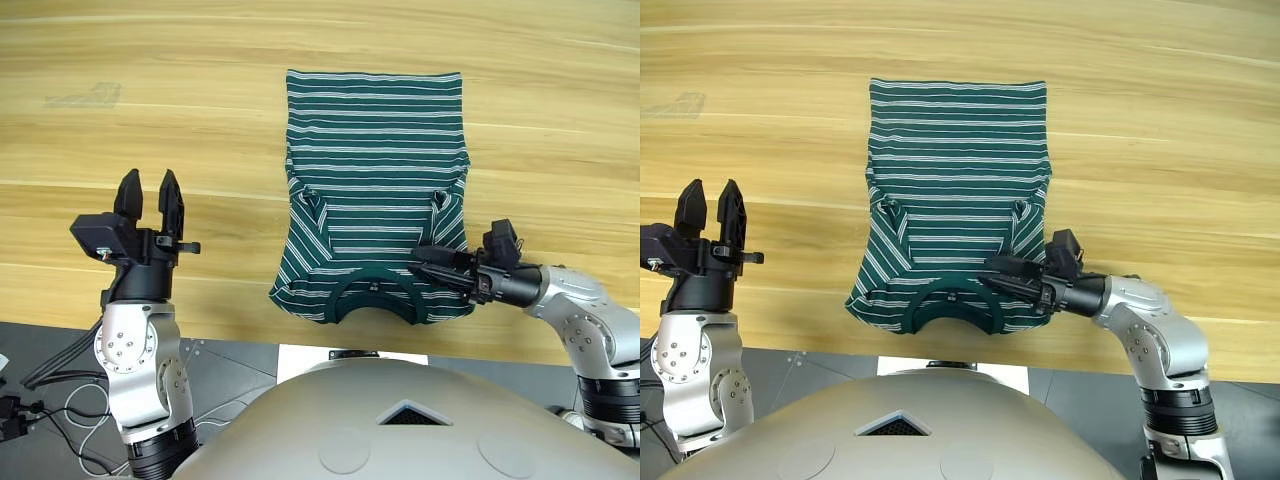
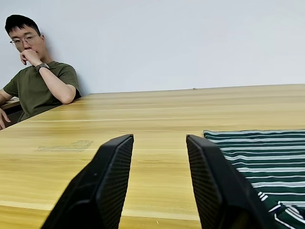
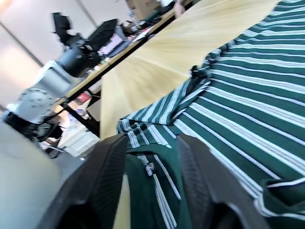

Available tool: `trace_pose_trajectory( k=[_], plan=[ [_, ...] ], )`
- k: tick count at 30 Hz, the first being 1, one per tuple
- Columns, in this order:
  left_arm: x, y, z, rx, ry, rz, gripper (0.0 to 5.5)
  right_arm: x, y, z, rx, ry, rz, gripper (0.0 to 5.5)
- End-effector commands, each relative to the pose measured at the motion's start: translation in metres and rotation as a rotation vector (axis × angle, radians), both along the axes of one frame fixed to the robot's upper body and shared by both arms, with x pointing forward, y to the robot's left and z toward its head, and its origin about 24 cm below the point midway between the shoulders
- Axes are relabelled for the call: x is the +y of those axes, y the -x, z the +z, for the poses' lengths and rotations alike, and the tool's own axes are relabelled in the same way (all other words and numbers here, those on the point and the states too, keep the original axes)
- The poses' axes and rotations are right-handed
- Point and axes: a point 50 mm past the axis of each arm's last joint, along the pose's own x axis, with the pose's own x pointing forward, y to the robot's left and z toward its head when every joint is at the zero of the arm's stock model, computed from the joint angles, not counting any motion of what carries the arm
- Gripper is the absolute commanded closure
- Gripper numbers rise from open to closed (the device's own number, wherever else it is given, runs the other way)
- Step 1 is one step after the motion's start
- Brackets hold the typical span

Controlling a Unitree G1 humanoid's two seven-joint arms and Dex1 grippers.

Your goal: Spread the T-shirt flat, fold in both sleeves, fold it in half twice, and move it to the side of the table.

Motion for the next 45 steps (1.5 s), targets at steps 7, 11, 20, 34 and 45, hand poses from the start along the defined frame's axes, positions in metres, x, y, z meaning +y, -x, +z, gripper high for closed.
trace_pose_trajectory(
  k=[7,11,20,34,45],
  plan=[
    [0.019,-0.028,0.013,0.095,-0.921,-0.488,3.42,-0.092,-0.072,0.053,-1.001,0.526,-0.520,3.16],
    [0.019,-0.019,-0.001,0.113,-1.300,-0.753,3.42,-0.097,-0.041,0.022,-1.334,0.817,0.081,3.16],
    [0.014,0.025,-0.031,0.062,-1.484,-1.121,3.42,-0.105,-0.006,-0.006,-1.356,0.731,0.629,3.16],
    [-0.013,0.028,-0.064,-0.102,-1.449,-1.285,3.42,-0.079,0.008,-0.026,-1.368,0.528,0.639,3.16],
    [-0.011,0.026,-0.069,-0.077,-1.472,-1.342,4.04,-0.075,0.006,-0.029,-1.359,0.526,0.622,3.96]
  ],
)
